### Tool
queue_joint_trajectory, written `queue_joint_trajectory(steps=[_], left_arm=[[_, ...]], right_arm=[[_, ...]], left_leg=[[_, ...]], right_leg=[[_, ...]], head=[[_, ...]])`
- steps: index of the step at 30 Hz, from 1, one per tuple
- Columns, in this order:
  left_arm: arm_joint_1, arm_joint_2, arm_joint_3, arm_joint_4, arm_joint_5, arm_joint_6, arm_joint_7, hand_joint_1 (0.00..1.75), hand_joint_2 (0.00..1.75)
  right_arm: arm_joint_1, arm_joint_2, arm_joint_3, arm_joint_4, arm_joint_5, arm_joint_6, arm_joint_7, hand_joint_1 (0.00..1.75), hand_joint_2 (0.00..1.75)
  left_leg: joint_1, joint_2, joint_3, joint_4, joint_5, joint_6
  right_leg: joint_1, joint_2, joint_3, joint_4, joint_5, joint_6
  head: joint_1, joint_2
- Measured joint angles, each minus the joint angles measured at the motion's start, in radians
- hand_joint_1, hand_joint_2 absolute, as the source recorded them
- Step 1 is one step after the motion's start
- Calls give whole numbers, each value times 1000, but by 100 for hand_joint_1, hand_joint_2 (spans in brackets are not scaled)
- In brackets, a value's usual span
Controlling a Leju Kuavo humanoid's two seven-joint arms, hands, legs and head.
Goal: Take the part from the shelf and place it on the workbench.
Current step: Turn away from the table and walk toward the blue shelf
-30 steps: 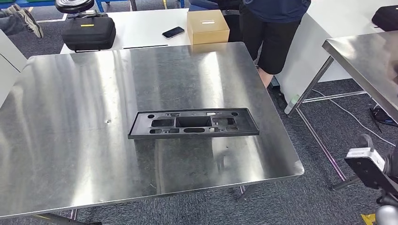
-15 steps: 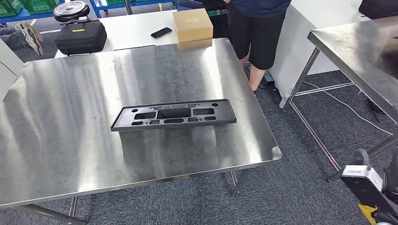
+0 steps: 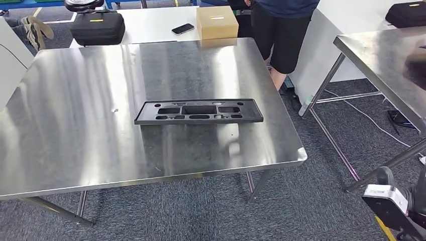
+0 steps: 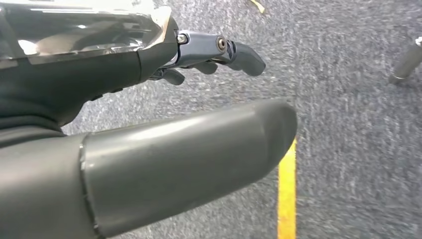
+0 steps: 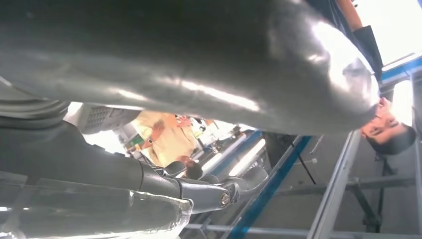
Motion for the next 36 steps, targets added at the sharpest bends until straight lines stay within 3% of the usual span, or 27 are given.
queue_joint_trajectory(steps=[1,2,3,4,6,8,9,11,12,13,15,16,17,18,19,20,22,23,24,26,27,29,31,32,33,34,36], left_arm=[[1,0,2,0,0,3,0,0,0],[1,0,5,0,-1,6,0,0,0],[1,0,8,0,-1,10,0,0,0],[2,0,10,0,-2,14,0,0,0],[2,2,13,-1,-6,21,0,0,0],[2,6,18,-2,-9,25,-2,0,0],[2,9,23,-3,-9,28,-3,0,0],[4,14,35,-5,-9,33,-5,0,0],[7,17,39,-5,-9,35,-6,0,0],[9,19,43,-6,-9,36,-7,0,0],[12,24,51,-8,-9,37,-10,0,0],[13,25,55,-9,-9,37,-12,0,0],[13,27,59,-10,-9,39,-15,0,0],[13,28,63,-12,-9,40,-18,0,0],[13,30,67,-13,-9,41,-20,0,0],[14,31,72,-15,-8,42,-21,0,0],[13,34,83,-20,-5,43,-21,0,0],[13,35,89,-23,-3,43,-22,0,0],[14,35,94,-25,-1,43,-22,0,0],[18,35,105,-27,2,44,-23,0,0],[19,35,109,-28,2,44,-23,0,0],[19,35,114,-30,3,44,-23,0,0],[19,35,116,-33,3,44,-23,0,0],[20,35,118,-33,3,44,-23,0,0],[20,34,120,-33,3,44,-23,0,0],[20,33,122,-33,3,44,-23,0,0],[20,32,127,-34,3,44,-23,0,0]], right_arm=[[0,4,1,0,5,2,0,0,0],[0,9,2,0,11,5,0,0,0],[0,14,4,0,19,8,0,0,0],[0,18,7,0,26,12,0,0,0],[-1,27,10,-2,34,14,0,0,0],[1,33,11,-6,36,15,0,0,0],[1,35,11,-7,35,16,0,0,0],[3,39,11,-8,32,18,1,0,0],[4,41,11,-8,30,18,0,0,0],[5,42,11,-9,28,19,0,0,0],[8,45,11,-10,27,19,0,0,0],[11,47,11,-11,25,19,0,0,0],[14,48,11,-12,22,20,-1,0,0],[20,49,11,-13,17,21,-3,0,0],[27,51,11,-13,10,24,-5,0,0],[34,52,11,-14,1,26,-7,0,0],[48,54,11,-15,-17,31,-13,0,0],[56,56,11,-15,-27,33,-15,0,0],[64,58,11,-15,-35,33,-18,0,0],[80,63,14,-15,-45,34,-22,0,0],[87,65,15,-14,-47,34,-24,0,0],[98,69,17,-12,-49,34,-27,0,0],[104,72,18,-10,-50,34,-27,0,0],[106,74,18,-9,-50,34,-27,0,0],[108,76,19,-7,-52,34,-27,0,0],[109,78,19,-6,-55,34,-27,0,0],[111,85,20,-1,-61,35,-23,0,0]], left_leg=[[-1,1,-13,0,10,0],[-1,3,-26,1,21,-1],[-1,4,-39,2,31,-3],[-1,5,-50,4,41,-6],[-1,5,-71,9,59,-15],[-4,3,-82,12,77,-28],[-5,3,-84,11,85,-34],[-3,1,-88,10,96,-45],[-1,-1,-96,20,79,-50],[1,-3,-107,46,44,-54],[4,-7,-139,159,-63,-63],[5,-8,-152,225,-103,-66],[6,-9,-156,276,-120,-69],[7,-9,-146,297,-113,-70],[9,-9,-117,281,-89,-71],[11,-9,-70,230,-62,-71],[13,-12,34,88,-49,-69],[11,-14,67,35,-56,-66],[7,-16,81,6,-65,-61],[2,-14,71,-4,-57,-43],[2,-11,62,-6,-46,-31],[3,-4,37,-10,-20,-10],[-1,0,6,-9,5,-3],[-3,1,-9,-8,17,-3],[-5,3,-25,-7,30,-3],[-6,4,-39,-6,43,-4],[-8,4,-65,-5,67,-9]], right_leg=[[0,0,-13,59,-29,2],[-1,0,-13,98,-40,9],[-3,0,4,102,-33,19],[-5,0,38,70,-12,31],[-8,0,145,-73,18,45],[-3,2,213,-184,14,34],[2,3,219,-202,9,24],[0,1,201,-203,21,2],[-4,0,192,-203,30,-12],[-8,-2,181,-204,41,-25],[-8,-4,155,-204,66,-42],[-7,-4,142,-203,78,-43],[-6,-4,128,-202,90,-41],[-7,-4,116,-200,101,-39],[-7,-4,103,-198,110,-35],[-8,-4,90,-194,117,-30],[-8,-5,72,-184,129,-18],[-6,-6,66,-180,135,-10],[-5,-6,63,-179,142,-3],[-5,-7,59,-182,155,12],[-6,-6,52,-175,147,14],[-7,-3,22,-110,81,6],[-6,-2,-13,18,-9,-2],[-6,-2,-21,76,-33,2],[-6,-2,-15,110,-37,9],[-6,-1,9,106,-23,19],[-5,-1,111,-9,16,28]], head=[[1,0],[2,0],[2,0],[2,0],[3,0],[1,0],[0,0],[-1,0],[-1,0],[-2,0],[-3,0],[-4,0],[-4,0],[-4,0],[-4,0],[-4,0],[-4,0],[-3,0],[-3,0],[-2,0],[-2,0],[2,0],[4,0],[5,0],[5,0],[5,0],[5,0]])
